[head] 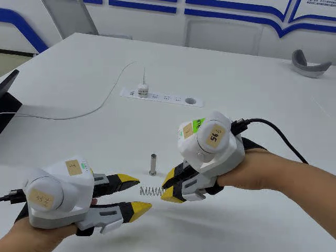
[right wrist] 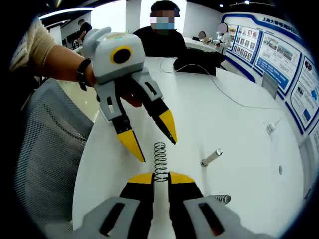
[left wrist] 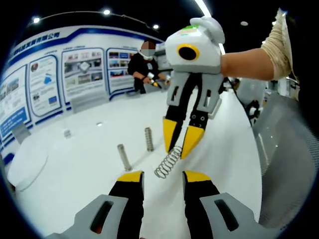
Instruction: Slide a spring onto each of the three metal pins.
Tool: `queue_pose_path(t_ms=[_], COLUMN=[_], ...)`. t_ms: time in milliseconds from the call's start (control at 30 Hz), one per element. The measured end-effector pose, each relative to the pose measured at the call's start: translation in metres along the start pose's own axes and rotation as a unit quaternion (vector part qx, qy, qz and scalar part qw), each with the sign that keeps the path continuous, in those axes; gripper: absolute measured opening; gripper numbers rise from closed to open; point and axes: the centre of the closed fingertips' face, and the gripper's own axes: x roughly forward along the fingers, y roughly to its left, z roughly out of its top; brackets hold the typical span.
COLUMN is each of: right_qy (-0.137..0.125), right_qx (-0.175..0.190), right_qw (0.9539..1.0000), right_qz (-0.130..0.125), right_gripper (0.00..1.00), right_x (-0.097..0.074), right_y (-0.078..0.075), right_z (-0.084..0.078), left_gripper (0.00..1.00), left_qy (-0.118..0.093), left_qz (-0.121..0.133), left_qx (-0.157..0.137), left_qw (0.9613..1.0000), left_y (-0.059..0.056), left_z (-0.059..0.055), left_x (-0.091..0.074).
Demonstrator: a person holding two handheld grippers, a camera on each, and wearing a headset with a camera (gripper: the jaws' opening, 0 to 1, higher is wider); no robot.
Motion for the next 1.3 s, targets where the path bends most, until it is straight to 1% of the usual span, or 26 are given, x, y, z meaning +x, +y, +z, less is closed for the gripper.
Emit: queue_pose_path(t_ms=[100,300,567,767,1000,1100,1300], right_qy=[0.007,0.011,0.013,0.004,-0.009,-0.019,-0.032], right_qx=[-0.004,-0.008,-0.014,-0.018,-0.024,-0.026,-0.029], right_qw=[0.9999,0.9998,0.9996,0.9996,0.9995,0.9994,0.9990], right_qz=[0.009,0.017,0.022,0.021,0.016,0.014,0.011], right_gripper=[0.11,0.11,0.12,0.12,0.11,0.11,0.11], right_x=[0.000,-0.001,-0.005,-0.011,-0.014,-0.017,-0.018], right_y=[0.004,0.007,0.010,0.009,0.009,0.009,0.009], right_z=[-0.002,-0.003,0.000,0.009,0.020,0.027,0.036], left_gripper=[0.26,0.18,0.14,0.12,0.12,0.12,0.12], left_qy=[-0.001,-0.002,0.000,0.001,-0.001,-0.001,-0.003], left_qz=[-0.005,-0.014,-0.024,-0.022,-0.021,-0.021,-0.022], left_qx=[0.008,0.024,0.034,0.036,0.029,0.028,0.023], left_qw=[1.0000,0.9996,0.9991,0.9991,0.9994,0.9994,0.9995], left_y=[-0.002,-0.007,-0.012,-0.011,-0.010,-0.011,-0.011], left_z=[0.001,0.001,0.001,0.001,0.002,0.002,0.003], left_x=[0.000,0.001,0.004,0.004,0.003,0.003,0.003])
